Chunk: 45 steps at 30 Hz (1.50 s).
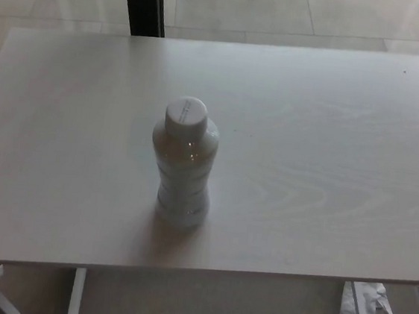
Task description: Pick up a bottle and hand it
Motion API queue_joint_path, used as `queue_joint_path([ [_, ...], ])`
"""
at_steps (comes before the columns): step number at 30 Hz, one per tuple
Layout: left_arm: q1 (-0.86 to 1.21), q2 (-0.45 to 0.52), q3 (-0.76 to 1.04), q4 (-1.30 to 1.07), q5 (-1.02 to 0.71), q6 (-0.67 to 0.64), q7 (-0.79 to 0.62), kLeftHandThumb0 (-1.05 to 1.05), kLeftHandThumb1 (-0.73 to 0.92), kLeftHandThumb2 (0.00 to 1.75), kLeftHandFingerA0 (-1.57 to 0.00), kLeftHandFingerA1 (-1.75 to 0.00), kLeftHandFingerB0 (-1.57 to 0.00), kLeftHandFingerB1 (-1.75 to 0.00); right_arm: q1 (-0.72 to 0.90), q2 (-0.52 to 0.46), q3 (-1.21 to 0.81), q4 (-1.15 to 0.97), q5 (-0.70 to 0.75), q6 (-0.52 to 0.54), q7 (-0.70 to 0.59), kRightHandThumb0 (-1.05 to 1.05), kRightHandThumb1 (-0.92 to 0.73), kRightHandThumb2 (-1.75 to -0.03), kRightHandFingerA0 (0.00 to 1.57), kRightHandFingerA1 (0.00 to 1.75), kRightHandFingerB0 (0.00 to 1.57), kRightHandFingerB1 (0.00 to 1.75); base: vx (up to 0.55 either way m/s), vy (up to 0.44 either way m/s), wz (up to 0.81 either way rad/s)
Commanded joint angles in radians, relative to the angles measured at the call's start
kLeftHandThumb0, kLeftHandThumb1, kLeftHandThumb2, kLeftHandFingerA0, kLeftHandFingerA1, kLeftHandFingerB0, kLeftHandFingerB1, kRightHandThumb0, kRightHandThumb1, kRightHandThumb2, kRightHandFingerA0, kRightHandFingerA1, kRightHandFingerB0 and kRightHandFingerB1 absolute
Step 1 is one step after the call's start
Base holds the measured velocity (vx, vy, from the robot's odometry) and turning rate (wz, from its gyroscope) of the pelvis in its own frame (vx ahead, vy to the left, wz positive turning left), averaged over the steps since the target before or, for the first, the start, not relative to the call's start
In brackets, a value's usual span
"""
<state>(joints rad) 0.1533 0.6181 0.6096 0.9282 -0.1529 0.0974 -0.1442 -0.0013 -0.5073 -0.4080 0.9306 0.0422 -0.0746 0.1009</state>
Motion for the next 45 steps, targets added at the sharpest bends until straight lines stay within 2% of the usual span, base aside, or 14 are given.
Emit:
queue_joint_path([
  [1,-0.049,0.026,0.059,-0.028,-0.085,0.046,0.003,-0.63,0.39,0.53,-1.24,-1.20,-0.34,-0.51,-0.002,-0.017,-0.031,-0.001,0.057,-0.025,0.035,-0.68,-0.57,-0.58,0.99,1.30,0.40,0.49,0.00,0.000,0.00],
  [3,-0.063,0.043,0.004,-0.089,-0.010,-0.015,0.040,-0.73,0.45,0.54,-1.22,-1.10,-0.33,-0.53,-0.024,-0.018,-0.027,0.023,0.054,-0.033,0.039,-0.70,-0.55,-0.60,0.97,1.45,0.38,0.50,0.00,0.000,0.00],
  [6,-0.106,0.048,-0.013,-0.165,-0.018,-0.004,0.020,-0.92,0.34,0.69,-0.35,-0.82,-0.19,-0.59,-0.034,-0.020,-0.021,0.033,0.051,-0.030,0.032,-0.68,-0.55,-0.60,1.00,1.44,0.39,0.50,0.00,0.000,0.00],
  [10,-0.136,0.029,-0.078,-0.429,0.002,0.095,0.038,-0.71,0.38,0.78,-0.22,-0.68,-0.16,-0.49,-0.042,-0.016,-0.019,0.044,0.059,-0.042,0.041,-0.70,-0.55,-0.60,0.99,1.46,0.39,0.51,0.00,0.000,0.00],
  [17,-0.221,0.008,-0.229,-0.634,0.020,0.097,-0.043,-0.71,0.53,0.57,-0.17,-0.47,-0.19,-0.29,-0.039,-0.017,-0.003,0.029,0.046,-0.037,0.039,-0.70,-0.46,-0.91,1.17,1.33,0.36,0.59,0.00,0.000,0.00],
  [18,-0.251,-0.002,-0.272,-0.702,-0.013,0.121,-0.093,-0.71,0.51,0.56,-0.13,-0.45,-0.18,-0.29,-0.039,-0.017,0.000,0.024,0.046,-0.032,0.036,-0.70,-0.54,-0.60,1.03,1.46,0.39,0.50,0.00,0.000,0.00],
  [27,-0.363,-0.087,-0.530,-0.985,-0.044,0.291,-0.167,-0.39,0.20,0.87,-0.02,-0.52,0.00,-0.49,-0.039,-0.021,0.004,0.020,0.051,-0.023,0.032,-0.69,-0.45,-0.90,1.16,1.33,0.39,0.60,0.00,0.000,0.00],
  [30,-0.373,-0.117,-0.555,-1.017,-0.072,0.329,-0.170,-0.39,0.17,0.85,-0.02,-0.52,0.00,-0.49,-0.040,-0.021,0.003,0.017,0.055,-0.027,0.037,-0.71,-0.54,-0.60,1.00,1.46,0.42,0.52,0.00,0.000,0.00],
  [31,-0.379,-0.147,-0.577,-1.041,-0.094,0.346,-0.176,-0.39,0.18,0.85,-0.03,-0.53,0.00,-0.49,-0.038,-0.020,0.002,0.014,0.057,-0.031,0.041,-0.65,-0.42,-0.91,1.23,1.36,0.39,0.61,0.00,0.000,0.00],
  [33,-0.378,-0.167,-0.599,-1.061,-0.091,0.348,-0.177,-0.40,0.14,0.84,-0.02,-0.53,0.00,-0.50,-0.042,-0.018,0.005,0.013,0.054,-0.026,0.035,-0.69,-0.57,-0.57,1.02,1.39,0.43,0.52,0.00,0.000,0.00],
  [36,-0.389,-0.209,-0.626,-1.067,-0.101,0.357,-0.183,-0.40,0.14,0.84,-0.03,-0.53,0.00,-0.50,-0.044,-0.014,0.000,0.010,0.062,-0.026,0.037,-0.77,-0.48,-0.91,1.06,1.28,0.33,0.57,0.00,0.000,0.00],
  [37,-0.388,-0.223,-0.643,-1.065,-0.086,0.350,-0.178,-0.40,0.15,0.85,-0.03,-0.53,0.00,-0.50,-0.051,-0.014,0.003,0.018,0.058,-0.027,0.034,-0.70,-0.57,-0.58,1.00,1.28,0.38,0.48,0.00,0.000,0.00],
  [42,-0.389,-0.222,-0.672,-1.059,-0.067,0.346,-0.210,-0.79,0.51,0.56,-0.05,-0.48,-0.12,-0.30,-0.058,-0.014,0.004,0.026,0.059,-0.040,0.037,-0.73,-0.53,-0.60,1.04,1.44,0.39,0.51,0.00,0.000,0.00],
  [45,-0.400,-0.202,-0.674,-1.067,-0.083,0.397,-0.241,-0.74,0.41,0.87,-0.01,-0.34,-0.07,-0.29,-0.069,-0.014,0.004,0.027,0.061,-0.032,0.032,-0.73,-0.57,-0.58,1.10,1.46,0.39,0.51,0.00,0.000,0.00],
])
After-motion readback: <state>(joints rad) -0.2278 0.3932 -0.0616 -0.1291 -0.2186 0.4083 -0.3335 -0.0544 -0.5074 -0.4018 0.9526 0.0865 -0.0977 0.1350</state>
